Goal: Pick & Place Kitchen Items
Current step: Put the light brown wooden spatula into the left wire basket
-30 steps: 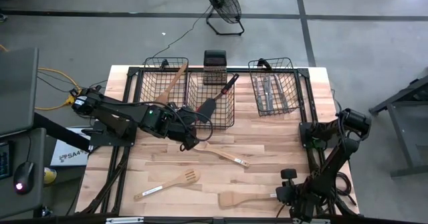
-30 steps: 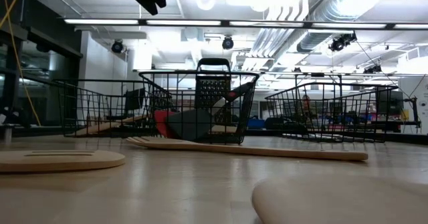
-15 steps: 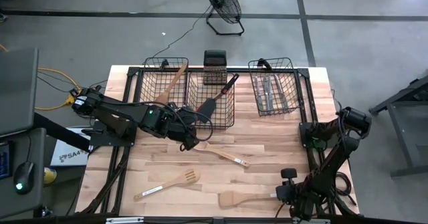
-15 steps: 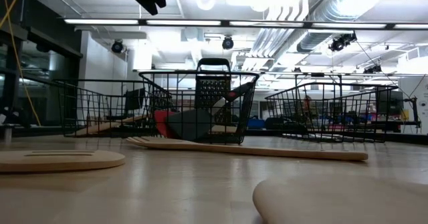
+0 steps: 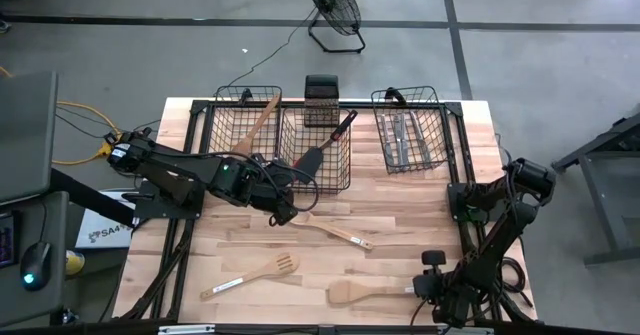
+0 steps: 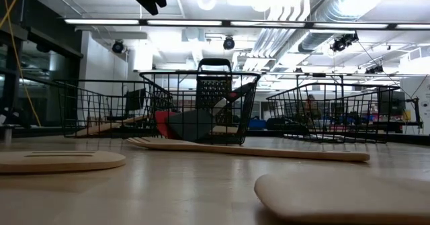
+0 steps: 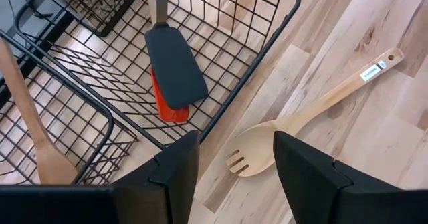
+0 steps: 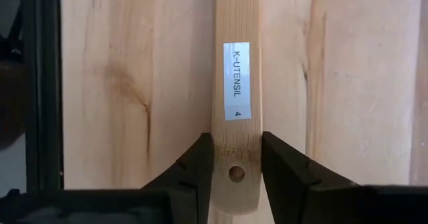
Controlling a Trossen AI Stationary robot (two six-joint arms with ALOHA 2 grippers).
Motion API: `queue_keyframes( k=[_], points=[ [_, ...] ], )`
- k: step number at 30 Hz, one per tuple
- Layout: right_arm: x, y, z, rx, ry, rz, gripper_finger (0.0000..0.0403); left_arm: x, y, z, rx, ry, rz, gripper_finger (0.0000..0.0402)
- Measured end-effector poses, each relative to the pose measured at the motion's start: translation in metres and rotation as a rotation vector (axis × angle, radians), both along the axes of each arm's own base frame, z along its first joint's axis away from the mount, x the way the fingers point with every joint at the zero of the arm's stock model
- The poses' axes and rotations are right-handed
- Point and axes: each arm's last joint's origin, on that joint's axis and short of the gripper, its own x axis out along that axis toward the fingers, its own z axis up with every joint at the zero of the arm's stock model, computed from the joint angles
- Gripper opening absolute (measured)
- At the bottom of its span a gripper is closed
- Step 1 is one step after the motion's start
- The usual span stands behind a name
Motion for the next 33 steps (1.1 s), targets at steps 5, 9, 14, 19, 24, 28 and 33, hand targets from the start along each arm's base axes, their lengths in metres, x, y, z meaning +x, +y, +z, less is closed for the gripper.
queue_keyframes(
  k=[5, 9, 14, 19, 24, 28, 33],
  points=[
    [-0.001, -0.001, 0.000, -0.003, 0.004, -0.017, 0.0095, 0.000, 0.000, 0.000, 0.003, 0.001, -0.004, 0.0186],
    [-0.003, -0.007, 0.006, -0.019, 0.016, -0.056, 0.0095, 0.000, 0.000, 0.000, 0.003, 0.002, -0.004, 0.0186],
    [-0.007, -0.015, 0.019, -0.029, 0.018, -0.086, 0.0095, 0.000, 0.000, 0.000, 0.004, 0.002, -0.006, 0.0186],
    [-0.011, -0.024, 0.032, -0.047, 0.006, -0.101, 0.0095, 0.000, 0.000, 0.000, 0.001, 0.002, -0.007, 0.0186],
    [-0.015, -0.033, 0.044, -0.065, -0.019, -0.117, 0.0095, 0.001, 0.000, 0.000, -0.002, -0.005, -0.009, 0.0186],
    [-0.017, -0.040, 0.054, -0.078, -0.056, -0.129, 0.0095, 0.001, -0.001, 0.001, 0.003, -0.005, -0.023, 0.0186],
    [-0.021, -0.051, 0.066, -0.111, -0.102, -0.144, 0.0095, 0.001, 0.000, 0.001, 0.027, 0.007, -0.045, 0.0186]
  ],
)
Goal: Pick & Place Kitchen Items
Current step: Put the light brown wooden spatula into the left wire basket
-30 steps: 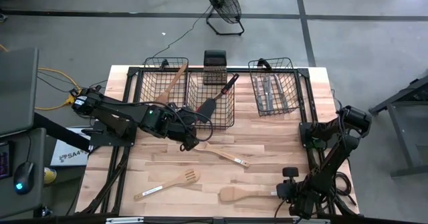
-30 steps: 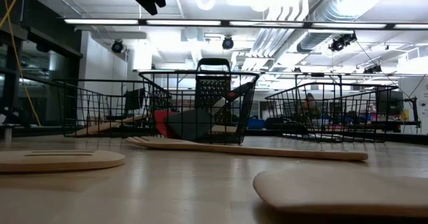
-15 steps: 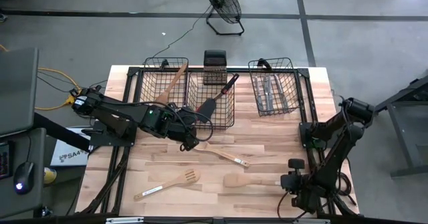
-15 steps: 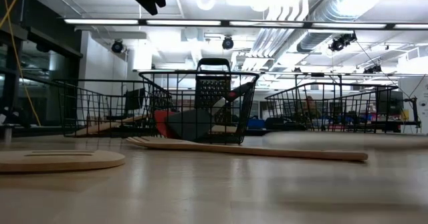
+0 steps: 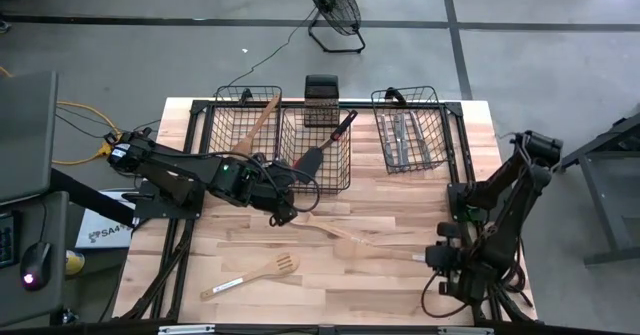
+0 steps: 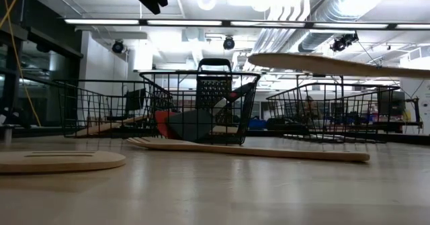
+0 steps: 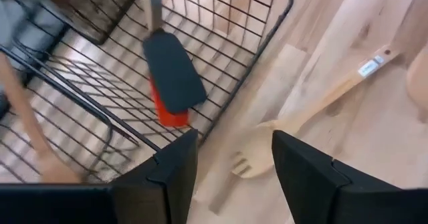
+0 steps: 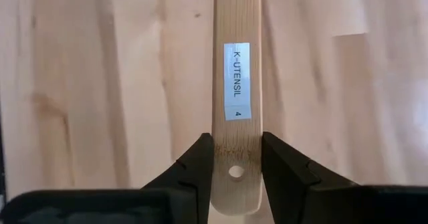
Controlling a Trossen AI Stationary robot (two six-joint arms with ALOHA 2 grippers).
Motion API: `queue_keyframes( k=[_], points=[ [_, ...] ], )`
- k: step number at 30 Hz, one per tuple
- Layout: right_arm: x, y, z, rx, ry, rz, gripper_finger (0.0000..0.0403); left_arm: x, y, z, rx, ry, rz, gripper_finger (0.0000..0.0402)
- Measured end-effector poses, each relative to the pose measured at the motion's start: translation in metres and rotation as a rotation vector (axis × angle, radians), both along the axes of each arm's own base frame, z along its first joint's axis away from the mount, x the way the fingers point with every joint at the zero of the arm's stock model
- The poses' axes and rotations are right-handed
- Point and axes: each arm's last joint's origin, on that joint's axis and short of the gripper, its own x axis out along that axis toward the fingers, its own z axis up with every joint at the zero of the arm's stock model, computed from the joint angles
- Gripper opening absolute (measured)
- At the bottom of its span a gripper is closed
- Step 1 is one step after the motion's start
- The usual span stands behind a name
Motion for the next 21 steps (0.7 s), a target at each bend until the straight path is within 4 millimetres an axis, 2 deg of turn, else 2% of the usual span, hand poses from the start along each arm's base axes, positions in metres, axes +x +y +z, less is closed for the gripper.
queue_keyframes(
  k=[5, 15, 21],
  points=[
    [-0.007, -0.017, 0.014, -0.057, -0.046, -0.053, 0.0095, -0.006, 0.004, -0.001, 0.120, 0.042, 0.035, 0.0186],
    [-0.021, -0.055, 0.043, -0.180, -0.249, -0.151, 0.0095, -0.015, 0.009, 0.000, 0.214, 0.104, 0.045, 0.0186],
    [-0.028, -0.078, 0.058, -0.258, -0.412, -0.230, 0.0095, -0.021, 0.014, -0.012, 0.288, 0.108, 0.069, 0.0186]
  ],
)
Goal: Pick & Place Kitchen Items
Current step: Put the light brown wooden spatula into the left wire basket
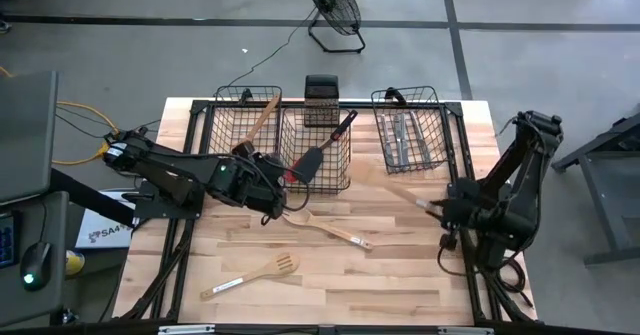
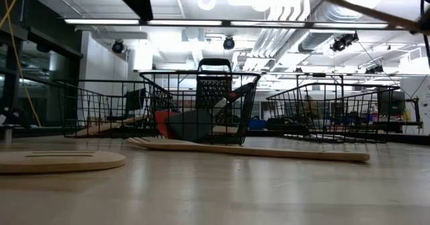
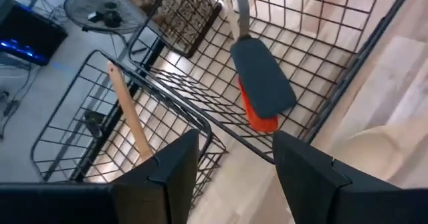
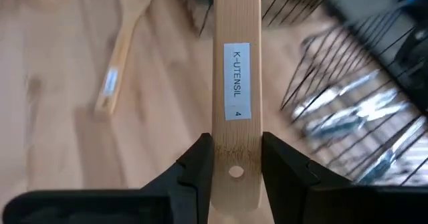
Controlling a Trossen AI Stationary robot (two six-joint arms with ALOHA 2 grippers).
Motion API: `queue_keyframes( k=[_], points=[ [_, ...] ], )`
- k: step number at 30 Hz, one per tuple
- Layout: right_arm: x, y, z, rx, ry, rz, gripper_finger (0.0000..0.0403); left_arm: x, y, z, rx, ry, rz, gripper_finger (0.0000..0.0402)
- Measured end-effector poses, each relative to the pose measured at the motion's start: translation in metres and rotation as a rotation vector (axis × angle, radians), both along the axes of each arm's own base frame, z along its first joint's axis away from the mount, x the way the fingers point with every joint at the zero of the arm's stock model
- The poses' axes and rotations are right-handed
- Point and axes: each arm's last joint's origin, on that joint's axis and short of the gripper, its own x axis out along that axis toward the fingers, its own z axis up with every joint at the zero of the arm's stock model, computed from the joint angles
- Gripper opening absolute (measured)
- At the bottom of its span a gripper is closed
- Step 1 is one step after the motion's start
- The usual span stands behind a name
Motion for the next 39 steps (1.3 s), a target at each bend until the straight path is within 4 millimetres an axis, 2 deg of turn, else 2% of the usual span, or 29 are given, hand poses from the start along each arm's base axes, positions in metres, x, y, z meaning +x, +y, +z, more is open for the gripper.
queue_keyframes(
  k=[7, 15, 20, 29, 33, 39],
  points=[
    [-0.003, -0.020, 0.016, -0.065, -0.225, -0.012, 0.0095, -0.014, 0.005, -0.027, -0.035, -0.116, -0.032, 0.0186],
    [0.004, -0.030, 0.024, -0.147, -0.376, -0.048, 0.0094, -0.010, 0.010, -0.048, -0.114, -0.466, -0.285, 0.0186],
    [0.010, -0.029, 0.026, -0.173, -0.436, -0.063, 0.0094, 0.003, 0.020, -0.047, -0.122, -0.653, -0.441, 0.0186],
    [0.026, -0.022, 0.028, -0.139, -0.446, -0.095, 0.0094, 0.015, 0.046, -0.038, -0.123, -0.816, -0.587, 0.0186],
    [0.037, -0.014, 0.030, -0.062, -0.417, -0.066, 0.0094, 0.017, 0.052, -0.038, -0.135, -0.823, -0.621, 0.0186],
    [0.054, -0.001, 0.039, 0.025, -0.397, 0.051, 0.0094, 0.017, 0.050, -0.038, -0.138, -0.816, -0.680, 0.0186]
  ],
)
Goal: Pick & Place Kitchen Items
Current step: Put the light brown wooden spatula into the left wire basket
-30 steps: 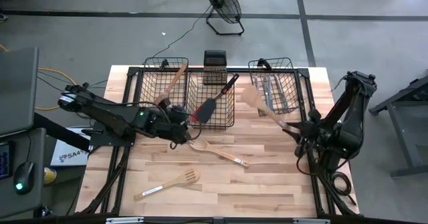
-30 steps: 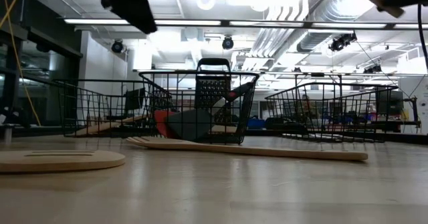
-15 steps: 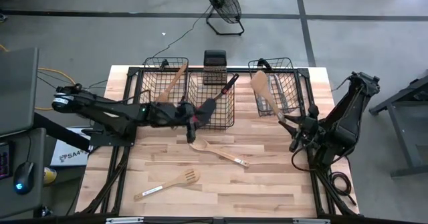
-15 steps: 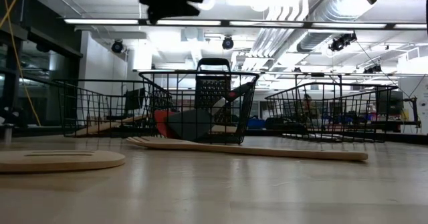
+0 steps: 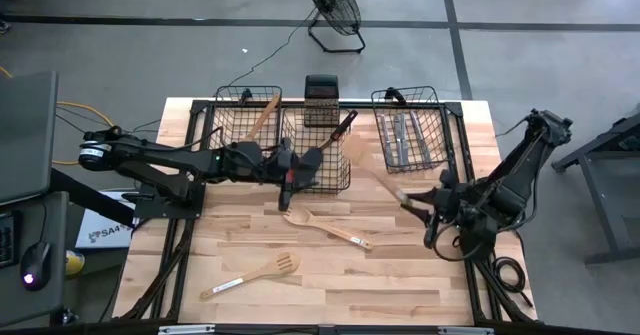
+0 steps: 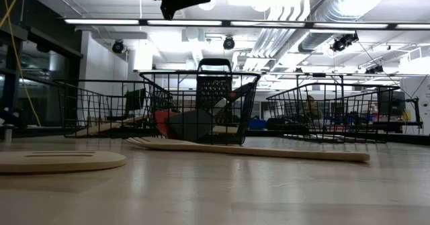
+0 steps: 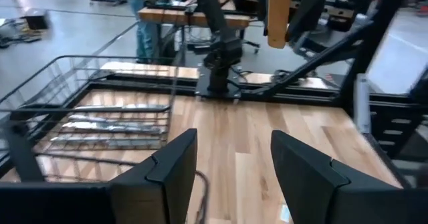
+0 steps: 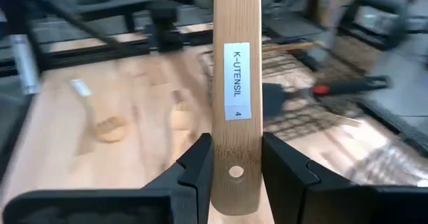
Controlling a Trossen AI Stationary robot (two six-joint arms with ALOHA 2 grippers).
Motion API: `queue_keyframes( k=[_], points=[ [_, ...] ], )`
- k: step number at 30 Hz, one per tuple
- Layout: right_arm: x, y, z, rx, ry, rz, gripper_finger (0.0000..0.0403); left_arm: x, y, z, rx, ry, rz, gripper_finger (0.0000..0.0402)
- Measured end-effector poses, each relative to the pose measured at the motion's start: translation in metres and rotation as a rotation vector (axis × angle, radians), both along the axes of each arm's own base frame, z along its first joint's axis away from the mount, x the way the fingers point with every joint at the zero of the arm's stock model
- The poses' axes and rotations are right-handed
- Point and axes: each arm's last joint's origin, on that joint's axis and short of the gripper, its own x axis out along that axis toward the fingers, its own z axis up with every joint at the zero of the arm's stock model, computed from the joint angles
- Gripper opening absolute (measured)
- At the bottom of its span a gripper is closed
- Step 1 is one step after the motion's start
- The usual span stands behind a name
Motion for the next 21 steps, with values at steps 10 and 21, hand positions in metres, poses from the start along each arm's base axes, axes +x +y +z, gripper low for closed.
queue_keyframes(
  k=[10, 21],
  points=[
    [0.049, -0.005, 0.007, -0.069, -0.102, 0.123, 0.0094, 0.001, -0.003, 0.010, 0.007, -0.106, -0.111, 0.0186],
    [0.110, -0.038, 0.008, -0.119, -0.233, 0.247, 0.0094, -0.002, -0.005, 0.032, 0.040, -0.334, -0.167, 0.0186]
  ],
)
